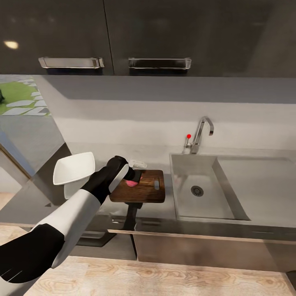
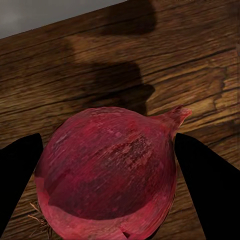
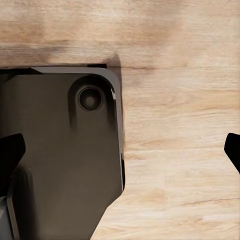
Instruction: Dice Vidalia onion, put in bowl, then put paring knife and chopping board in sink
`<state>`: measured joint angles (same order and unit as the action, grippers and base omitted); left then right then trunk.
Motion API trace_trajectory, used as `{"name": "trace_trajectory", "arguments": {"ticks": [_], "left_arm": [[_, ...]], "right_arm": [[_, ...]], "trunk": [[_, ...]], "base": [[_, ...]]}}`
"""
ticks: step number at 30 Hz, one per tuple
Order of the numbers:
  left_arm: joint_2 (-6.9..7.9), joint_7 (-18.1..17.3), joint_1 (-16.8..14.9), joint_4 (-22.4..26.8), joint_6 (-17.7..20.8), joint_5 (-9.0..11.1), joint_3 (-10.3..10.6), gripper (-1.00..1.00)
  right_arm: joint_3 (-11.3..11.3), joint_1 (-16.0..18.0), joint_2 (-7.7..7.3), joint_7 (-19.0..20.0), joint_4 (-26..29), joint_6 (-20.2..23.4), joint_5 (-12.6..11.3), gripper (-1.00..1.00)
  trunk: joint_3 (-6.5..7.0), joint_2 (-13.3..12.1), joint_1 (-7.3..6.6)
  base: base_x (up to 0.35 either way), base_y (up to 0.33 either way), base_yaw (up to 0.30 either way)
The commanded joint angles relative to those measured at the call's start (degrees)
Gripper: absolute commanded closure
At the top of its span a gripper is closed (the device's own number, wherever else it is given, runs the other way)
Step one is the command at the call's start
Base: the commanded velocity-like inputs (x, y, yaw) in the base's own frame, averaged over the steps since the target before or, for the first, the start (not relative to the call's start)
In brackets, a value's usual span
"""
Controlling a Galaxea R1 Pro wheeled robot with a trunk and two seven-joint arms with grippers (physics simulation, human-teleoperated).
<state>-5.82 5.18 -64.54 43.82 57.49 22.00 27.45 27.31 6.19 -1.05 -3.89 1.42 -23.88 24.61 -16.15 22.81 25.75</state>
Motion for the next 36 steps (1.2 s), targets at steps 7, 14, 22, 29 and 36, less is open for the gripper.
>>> {"name": "trace_trajectory", "arguments": {"ticks": [7,14,22,29,36], "left_arm": [[0.02,0.54,-0.06,0.03,0.17,0.59,0.15,1.00],[0.07,0.54,-0.06,-0.81,0.09,0.59,0.15,1.00],[0.04,0.54,-0.06,-0.93,0.08,0.59,0.15,1.00],[0.02,0.54,-0.06,-0.91,0.08,0.42,0.15,1.00],[0.10,0.54,-0.06,-0.93,0.08,0.41,0.15,1.00]], "right_arm": [[0.28,0.05,0.07,-0.33,-0.13,-0.20,0.61,-1.00],[0.22,0.05,0.16,-0.33,-0.12,-0.20,0.61,-1.00],[0.22,0.05,0.17,-0.33,-0.15,-0.20,0.61,-1.00],[0.25,0.05,0.18,-0.33,-0.18,-0.20,0.61,-1.00],[0.22,0.05,0.23,-0.33,-0.18,-0.20,0.61,-1.00]], "trunk": [[-0.10,0.11,0.03],[-0.29,0.11,0.03],[-0.85,0.11,0.03],[-0.93,0.11,0.03],[-0.94,0.11,0.03]], "base": [[0.000,0.000,0.000],[0.000,0.000,0.000],[0.000,0.000,0.000],[0.088,0.000,0.000],[0.034,0.000,0.000]]}}
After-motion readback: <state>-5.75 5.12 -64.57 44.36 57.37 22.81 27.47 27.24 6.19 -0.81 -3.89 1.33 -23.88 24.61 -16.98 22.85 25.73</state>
